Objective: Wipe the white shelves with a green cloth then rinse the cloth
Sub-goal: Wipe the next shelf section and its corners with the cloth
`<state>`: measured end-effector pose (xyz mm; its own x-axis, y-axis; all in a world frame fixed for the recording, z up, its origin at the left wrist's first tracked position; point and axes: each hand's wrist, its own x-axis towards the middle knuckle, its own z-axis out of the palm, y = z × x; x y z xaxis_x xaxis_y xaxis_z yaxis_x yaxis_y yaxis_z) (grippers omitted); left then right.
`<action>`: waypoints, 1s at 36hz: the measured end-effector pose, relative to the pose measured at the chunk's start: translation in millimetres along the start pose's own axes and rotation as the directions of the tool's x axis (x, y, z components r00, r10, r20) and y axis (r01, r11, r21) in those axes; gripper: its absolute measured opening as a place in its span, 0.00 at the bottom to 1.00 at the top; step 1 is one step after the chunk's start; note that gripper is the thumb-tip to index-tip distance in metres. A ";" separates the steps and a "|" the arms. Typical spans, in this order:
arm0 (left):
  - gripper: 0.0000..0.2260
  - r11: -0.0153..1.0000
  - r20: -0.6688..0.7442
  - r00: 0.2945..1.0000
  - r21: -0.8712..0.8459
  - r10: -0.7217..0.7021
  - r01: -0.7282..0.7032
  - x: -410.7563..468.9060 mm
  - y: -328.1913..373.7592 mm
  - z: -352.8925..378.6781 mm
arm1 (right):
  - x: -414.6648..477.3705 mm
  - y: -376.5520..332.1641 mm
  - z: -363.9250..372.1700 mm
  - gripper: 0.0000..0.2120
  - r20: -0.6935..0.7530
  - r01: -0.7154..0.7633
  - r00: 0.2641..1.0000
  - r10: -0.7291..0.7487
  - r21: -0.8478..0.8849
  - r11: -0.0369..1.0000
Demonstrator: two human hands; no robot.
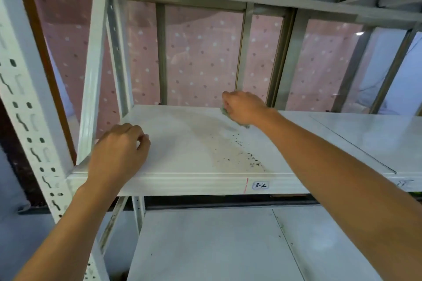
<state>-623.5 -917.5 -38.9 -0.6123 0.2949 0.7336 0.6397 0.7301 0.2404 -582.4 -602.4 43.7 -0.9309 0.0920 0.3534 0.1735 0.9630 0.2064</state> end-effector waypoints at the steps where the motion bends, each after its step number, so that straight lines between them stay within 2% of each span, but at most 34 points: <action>1: 0.06 1.000 0.002 1.000 -0.012 0.028 -0.028 0.0 7.7 0.5 | -1.3 13.2 -0.2 0.07 0.014 0.001 1.000 -0.002 0.031 1.000; 4: 0.07 0.989 0.043 0.992 -0.101 0.118 -0.113 0.4 41.8 2.6 | -0.5 43.7 11.2 0.05 0.043 0.011 0.999 -0.015 0.093 0.996; 7: 0.09 0.967 0.054 0.968 -0.087 0.243 -0.238 1.1 75.9 9.3 | 2.9 52.4 31.0 0.03 0.073 0.041 0.996 -0.050 0.127 0.991; 10: 0.09 0.956 0.031 0.956 -0.045 0.291 -0.289 3.7 100.2 16.0 | 13.8 48.2 46.2 0.03 0.054 0.088 0.994 -0.098 0.163 0.983; 15: 0.10 0.983 0.039 0.982 -0.008 0.183 -0.183 6.2 103.5 33.1 | 43.2 28.8 65.2 0.04 0.146 0.128 0.975 -0.167 0.246 0.961; 18: 0.14 0.995 0.055 0.994 -0.006 0.096 -0.096 4.5 96.5 38.5 | 59.5 28.7 76.1 0.05 0.187 0.142 0.958 -0.215 0.343 0.928; 21: 0.17 0.999 0.061 0.997 -0.013 0.042 -0.042 3.9 94.3 40.7 | 67.9 29.7 82.2 0.08 0.199 0.158 0.944 -0.264 0.430 0.889; 26: 0.15 0.998 0.046 0.997 -0.017 -0.063 0.064 0.7 93.7 45.0 | 70.4 17.8 88.1 0.06 0.170 0.254 0.897 -0.408 0.555 0.792; 30: 0.17 0.996 -0.007 0.996 -0.026 -0.089 0.089 0.3 93.3 44.0 | 57.8 -0.6 80.2 0.03 0.176 0.343 0.825 -0.536 0.598 0.724; 36: 0.19 0.995 -0.042 0.994 -0.032 -0.098 0.096 3.0 93.1 42.4 | 17.3 -29.4 57.1 0.03 0.192 0.364 0.760 -0.621 0.665 0.652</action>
<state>-585.5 -822.4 -41.3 -0.6515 0.1958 0.7330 0.5922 0.7351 0.3300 -622.0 -614.7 -8.3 -0.8772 -0.4789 -0.0349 -0.4395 0.8300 -0.3433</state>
